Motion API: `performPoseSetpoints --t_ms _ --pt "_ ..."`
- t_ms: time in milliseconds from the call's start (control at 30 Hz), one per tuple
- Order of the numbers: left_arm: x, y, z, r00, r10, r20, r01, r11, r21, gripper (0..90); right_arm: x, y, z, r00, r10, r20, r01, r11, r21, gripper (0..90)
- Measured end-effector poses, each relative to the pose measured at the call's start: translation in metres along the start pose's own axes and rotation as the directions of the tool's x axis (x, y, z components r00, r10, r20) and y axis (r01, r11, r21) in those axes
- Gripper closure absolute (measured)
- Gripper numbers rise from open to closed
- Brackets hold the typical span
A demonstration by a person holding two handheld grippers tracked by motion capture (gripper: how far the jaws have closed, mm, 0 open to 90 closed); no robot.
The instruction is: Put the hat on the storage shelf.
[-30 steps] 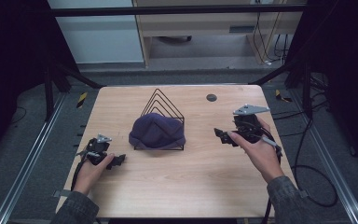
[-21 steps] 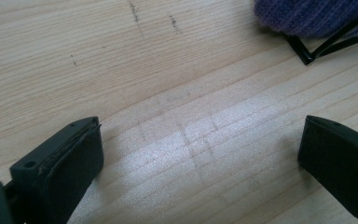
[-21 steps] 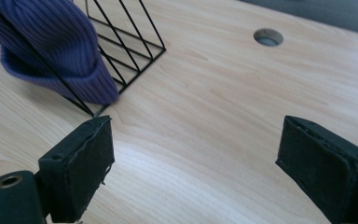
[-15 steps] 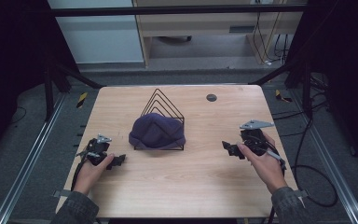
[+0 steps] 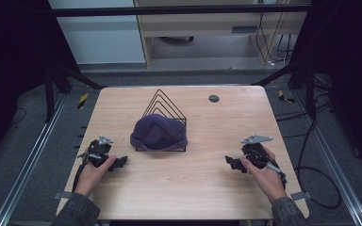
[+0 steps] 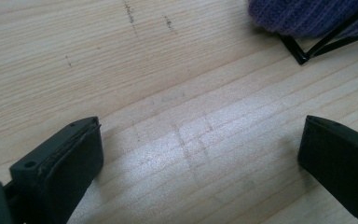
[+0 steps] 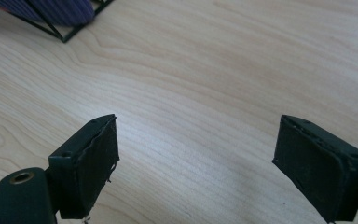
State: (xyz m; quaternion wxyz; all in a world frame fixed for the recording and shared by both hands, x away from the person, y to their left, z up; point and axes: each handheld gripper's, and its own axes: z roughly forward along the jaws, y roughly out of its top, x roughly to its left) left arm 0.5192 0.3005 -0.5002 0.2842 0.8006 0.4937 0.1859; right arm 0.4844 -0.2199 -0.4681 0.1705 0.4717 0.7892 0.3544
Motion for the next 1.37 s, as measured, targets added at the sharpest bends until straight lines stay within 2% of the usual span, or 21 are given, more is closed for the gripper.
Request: performPoseSetpoints --t_ms 333,533,800,1033,1367 --pt "-0.001 0.0 0.0 1.0 0.003 0.001 -0.003 1.0 -0.001 0.0 -0.005 -0.015 0.019 0.9984 0.047 0.03 -0.048 0.999 0.014 13.5" --pt "-0.001 0.0 0.0 1.0 0.006 0.004 -0.006 1.0 0.0 0.0 -0.004 -0.02 0.025 0.997 0.073 0.025 -0.073 0.997 0.025 12.7" --pt "-0.003 0.0 0.0 1.0 0.006 0.006 -0.006 1.0 -0.003 0.0 -0.002 -0.023 0.028 0.9974 0.057 0.044 -0.058 0.998 0.017 11.9" --pt "-0.002 0.001 0.0 0.9999 0.01 0.009 -0.01 1.0 -0.001 0.0 0.008 -0.031 0.032 0.9957 -0.005 0.092 0.007 1.0 -0.015 7.3" --pt "-0.003 0.001 0.0 0.9998 0.013 0.013 -0.014 0.9999 0.004 0.0 0.009 -0.033 0.031 0.9957 -0.009 0.092 0.011 1.0 -0.02 7.3"
